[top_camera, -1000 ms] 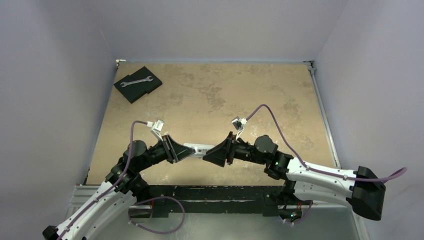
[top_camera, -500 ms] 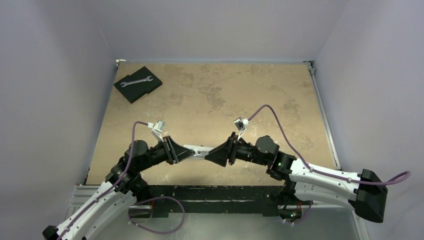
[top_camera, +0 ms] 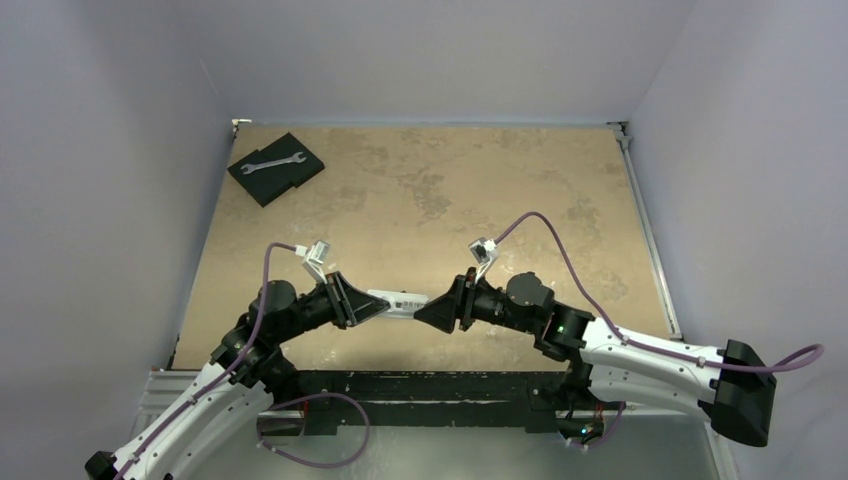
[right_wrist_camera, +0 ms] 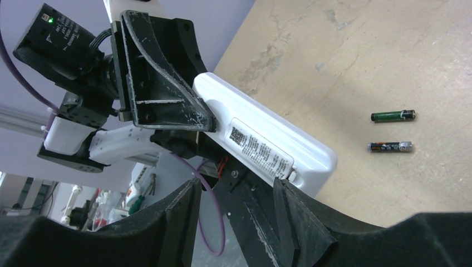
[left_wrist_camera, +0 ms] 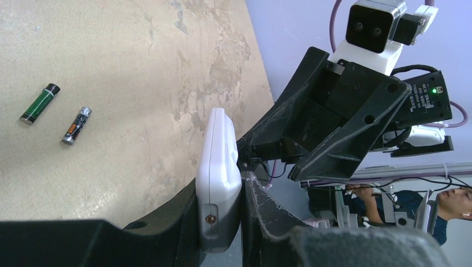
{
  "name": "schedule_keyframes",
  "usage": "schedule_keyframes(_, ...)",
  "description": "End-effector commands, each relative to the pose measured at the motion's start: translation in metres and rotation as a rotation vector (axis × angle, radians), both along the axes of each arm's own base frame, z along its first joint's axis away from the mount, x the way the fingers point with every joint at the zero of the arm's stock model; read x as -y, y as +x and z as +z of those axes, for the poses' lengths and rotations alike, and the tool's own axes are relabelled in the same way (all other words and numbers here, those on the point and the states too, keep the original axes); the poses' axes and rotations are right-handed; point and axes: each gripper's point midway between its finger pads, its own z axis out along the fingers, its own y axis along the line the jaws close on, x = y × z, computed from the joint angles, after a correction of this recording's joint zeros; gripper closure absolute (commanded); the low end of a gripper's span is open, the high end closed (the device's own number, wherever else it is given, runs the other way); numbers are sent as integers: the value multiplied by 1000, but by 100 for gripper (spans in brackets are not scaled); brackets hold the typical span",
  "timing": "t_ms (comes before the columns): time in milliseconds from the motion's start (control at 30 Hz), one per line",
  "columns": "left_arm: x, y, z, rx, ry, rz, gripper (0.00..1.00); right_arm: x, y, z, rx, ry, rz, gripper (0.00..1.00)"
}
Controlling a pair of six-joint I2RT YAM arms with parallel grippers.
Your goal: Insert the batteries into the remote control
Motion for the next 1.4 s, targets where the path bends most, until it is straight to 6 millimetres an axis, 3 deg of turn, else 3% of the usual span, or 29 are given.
schedule_keyframes(0,2,0,30,57,-64,-5,100,-2,4,13,24,23,-22,42)
schedule_keyframes(1367,14,-7,33,34,-148,-77,100,-7,10,7,16,5,-50,41)
